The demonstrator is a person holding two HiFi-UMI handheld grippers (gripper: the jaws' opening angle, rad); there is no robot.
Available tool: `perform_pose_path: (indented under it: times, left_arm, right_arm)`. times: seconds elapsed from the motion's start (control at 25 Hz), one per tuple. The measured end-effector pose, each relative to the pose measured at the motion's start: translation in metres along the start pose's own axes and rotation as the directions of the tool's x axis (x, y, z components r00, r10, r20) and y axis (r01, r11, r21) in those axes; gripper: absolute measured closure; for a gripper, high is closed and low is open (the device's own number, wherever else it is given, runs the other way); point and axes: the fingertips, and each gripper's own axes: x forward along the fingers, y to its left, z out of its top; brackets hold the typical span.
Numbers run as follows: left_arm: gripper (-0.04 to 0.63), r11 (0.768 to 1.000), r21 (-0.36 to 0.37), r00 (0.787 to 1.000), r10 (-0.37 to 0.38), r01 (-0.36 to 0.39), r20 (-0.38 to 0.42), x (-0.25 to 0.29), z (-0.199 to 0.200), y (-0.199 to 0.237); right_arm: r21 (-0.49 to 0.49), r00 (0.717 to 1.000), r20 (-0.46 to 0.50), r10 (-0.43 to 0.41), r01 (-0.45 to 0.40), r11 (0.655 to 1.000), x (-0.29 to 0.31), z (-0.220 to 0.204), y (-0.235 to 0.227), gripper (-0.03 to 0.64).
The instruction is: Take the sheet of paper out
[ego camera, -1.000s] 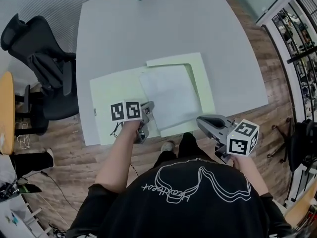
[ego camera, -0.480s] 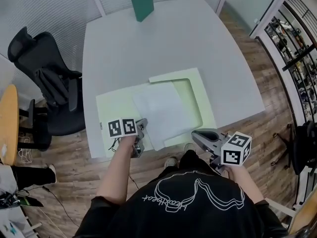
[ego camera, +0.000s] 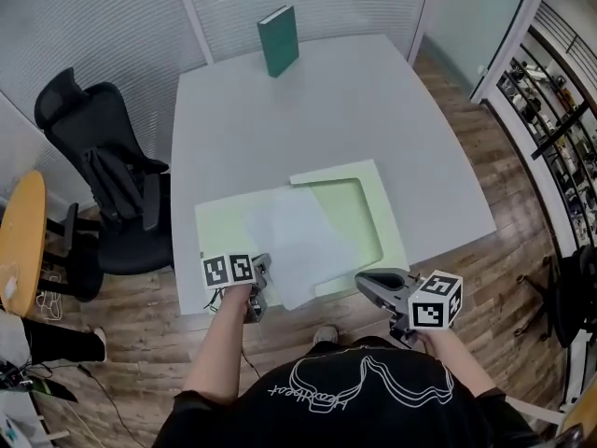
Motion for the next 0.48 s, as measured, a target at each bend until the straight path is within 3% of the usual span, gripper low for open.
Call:
perform_pose_path:
  times: [0.48]
  left_arm:
    - [0.583, 0.991, 0.038, 0.987, 0.12, -0.125, 0.102, -0.064, -0.005, -0.004]
  right_arm:
    - [-0.007, 0.998, 0.021, 0.063, -0.063, 0.998, -0.02, -0.004, 0.03, 0.611]
